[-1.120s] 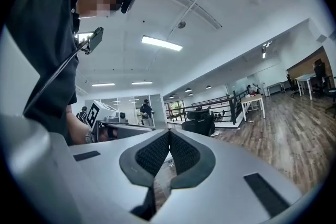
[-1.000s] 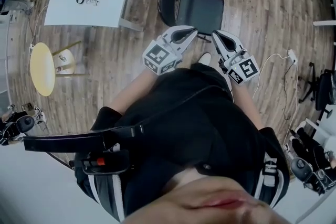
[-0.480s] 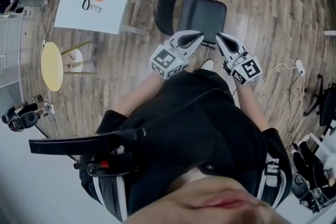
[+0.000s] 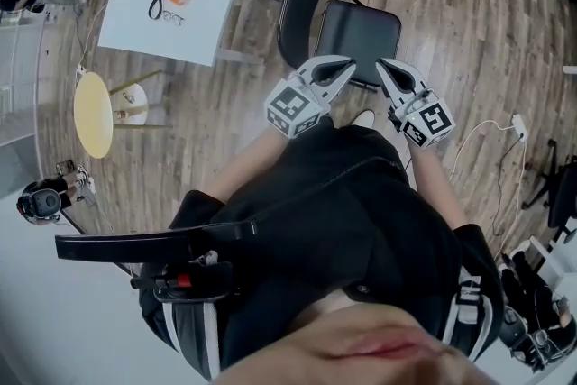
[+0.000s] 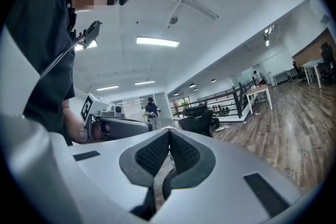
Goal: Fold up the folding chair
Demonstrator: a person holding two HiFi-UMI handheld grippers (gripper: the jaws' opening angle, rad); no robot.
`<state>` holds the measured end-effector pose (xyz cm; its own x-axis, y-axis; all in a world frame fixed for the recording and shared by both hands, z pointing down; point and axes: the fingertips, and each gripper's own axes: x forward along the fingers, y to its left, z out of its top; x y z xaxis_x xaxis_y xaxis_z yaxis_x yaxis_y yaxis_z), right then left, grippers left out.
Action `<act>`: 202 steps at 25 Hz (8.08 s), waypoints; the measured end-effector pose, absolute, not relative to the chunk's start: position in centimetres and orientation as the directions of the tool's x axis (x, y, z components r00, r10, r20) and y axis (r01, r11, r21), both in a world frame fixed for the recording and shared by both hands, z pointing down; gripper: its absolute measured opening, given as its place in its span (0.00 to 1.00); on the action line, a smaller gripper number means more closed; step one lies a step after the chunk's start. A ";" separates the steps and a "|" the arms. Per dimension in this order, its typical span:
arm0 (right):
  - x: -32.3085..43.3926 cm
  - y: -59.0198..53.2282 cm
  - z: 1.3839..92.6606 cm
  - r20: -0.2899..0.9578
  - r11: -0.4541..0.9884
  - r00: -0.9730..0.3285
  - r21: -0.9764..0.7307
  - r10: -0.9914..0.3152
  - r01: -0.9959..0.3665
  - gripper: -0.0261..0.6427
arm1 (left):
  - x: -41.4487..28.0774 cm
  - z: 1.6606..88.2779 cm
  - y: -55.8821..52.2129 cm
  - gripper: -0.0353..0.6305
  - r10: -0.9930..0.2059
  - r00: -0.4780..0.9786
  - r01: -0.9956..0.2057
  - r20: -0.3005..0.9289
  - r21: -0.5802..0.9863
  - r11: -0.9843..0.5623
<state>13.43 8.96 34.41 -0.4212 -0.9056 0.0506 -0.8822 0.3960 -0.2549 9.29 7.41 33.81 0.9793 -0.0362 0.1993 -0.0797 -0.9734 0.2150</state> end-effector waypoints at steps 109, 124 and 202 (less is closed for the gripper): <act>30.2 4.1 100.0 0.074 -0.024 -0.740 -0.997 -0.668 -0.078 0.38 | 2.5 68.6 -21.0 0.15 0.034 0.439 -0.618 0.898 0.329 -0.714; 18.8 -4.2 82.9 -0.102 0.245 -0.790 -0.967 -0.604 -0.063 0.27 | -3.0 61.4 -24.6 0.14 -0.011 0.433 -0.625 0.901 0.292 -0.724; -6.0 -30.1 73.9 0.107 0.260 -0.716 -0.886 -0.690 -0.383 0.35 | -19.0 52.8 -38.0 0.38 -0.302 0.488 -0.658 0.819 0.118 -0.744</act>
<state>-6.00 -30.13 73.90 -0.7160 -0.6898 0.1069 -0.3832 0.2604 -0.8862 -19.03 -38.03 52.78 0.4879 -0.3015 0.8191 -0.6576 -0.7441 0.1178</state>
